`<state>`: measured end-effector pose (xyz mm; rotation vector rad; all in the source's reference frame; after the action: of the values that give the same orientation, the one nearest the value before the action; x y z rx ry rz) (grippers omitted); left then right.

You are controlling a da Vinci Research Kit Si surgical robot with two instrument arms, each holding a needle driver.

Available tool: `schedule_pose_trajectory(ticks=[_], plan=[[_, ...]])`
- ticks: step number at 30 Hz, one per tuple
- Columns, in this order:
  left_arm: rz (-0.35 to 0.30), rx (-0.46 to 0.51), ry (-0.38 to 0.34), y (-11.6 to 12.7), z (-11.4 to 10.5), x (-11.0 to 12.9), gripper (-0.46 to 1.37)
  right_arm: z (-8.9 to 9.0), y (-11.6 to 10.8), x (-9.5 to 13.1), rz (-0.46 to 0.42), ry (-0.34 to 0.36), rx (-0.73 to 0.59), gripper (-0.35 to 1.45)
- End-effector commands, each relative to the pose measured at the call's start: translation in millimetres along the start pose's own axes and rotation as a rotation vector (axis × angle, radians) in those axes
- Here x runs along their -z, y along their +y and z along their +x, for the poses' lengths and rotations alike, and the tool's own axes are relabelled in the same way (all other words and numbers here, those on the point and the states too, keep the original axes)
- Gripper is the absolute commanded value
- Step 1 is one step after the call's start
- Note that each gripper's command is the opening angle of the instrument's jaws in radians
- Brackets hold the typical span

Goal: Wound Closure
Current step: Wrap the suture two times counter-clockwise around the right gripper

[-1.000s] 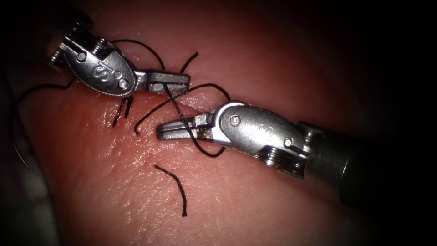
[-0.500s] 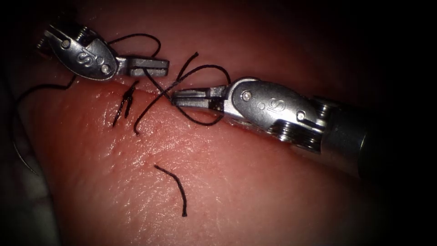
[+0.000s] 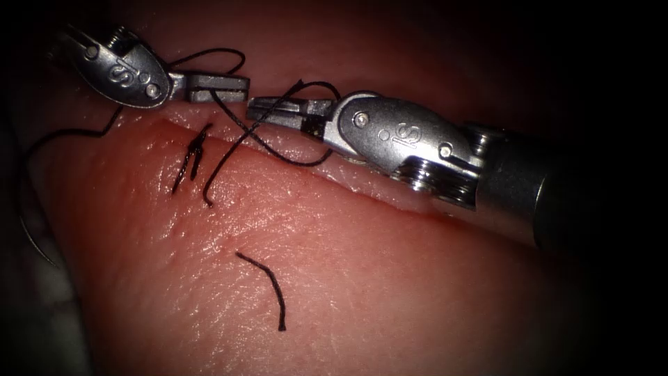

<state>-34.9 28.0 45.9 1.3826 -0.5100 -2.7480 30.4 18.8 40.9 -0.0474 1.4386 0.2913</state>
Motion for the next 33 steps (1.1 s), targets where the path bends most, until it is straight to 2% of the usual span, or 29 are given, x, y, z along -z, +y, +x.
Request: schedule_pose_trajectory(ticks=[1,5,11,20,27,33], plan=[[-0.01,0.01,-0.006,-0.2,0.1,0.4,-0.35,0.0,0.1,-0.1,-0.008,-0.003,-0.002,-0.35],[-0.016,-0.008,-0.016,-1.9,0.8,1.5,-0.35,0.0,0.1,-0.9,-0.013,-0.01,-0.001,-0.35],[-0.005,-0.026,-0.013,-4.5,1.9,2.2,-0.35,-0.2,-0.6,-4.3,0.003,-0.01,0.005,-0.35],[-0.006,-0.038,-0.016,-4.4,2.1,2.6,-0.35,-0.7,-1.6,-7.5,0.043,0.001,0.014,-0.35],[-0.012,-0.039,-0.021,-4.6,1.6,2.0,-0.35,-0.3,-2.8,-8.4,0.112,0.072,0.019,-0.35],[-0.019,-0.051,-0.025,-4.2,1.2,1.6,-0.35,0.1,-3.4,-8.5,0.128,0.207,0.015,-0.35]])
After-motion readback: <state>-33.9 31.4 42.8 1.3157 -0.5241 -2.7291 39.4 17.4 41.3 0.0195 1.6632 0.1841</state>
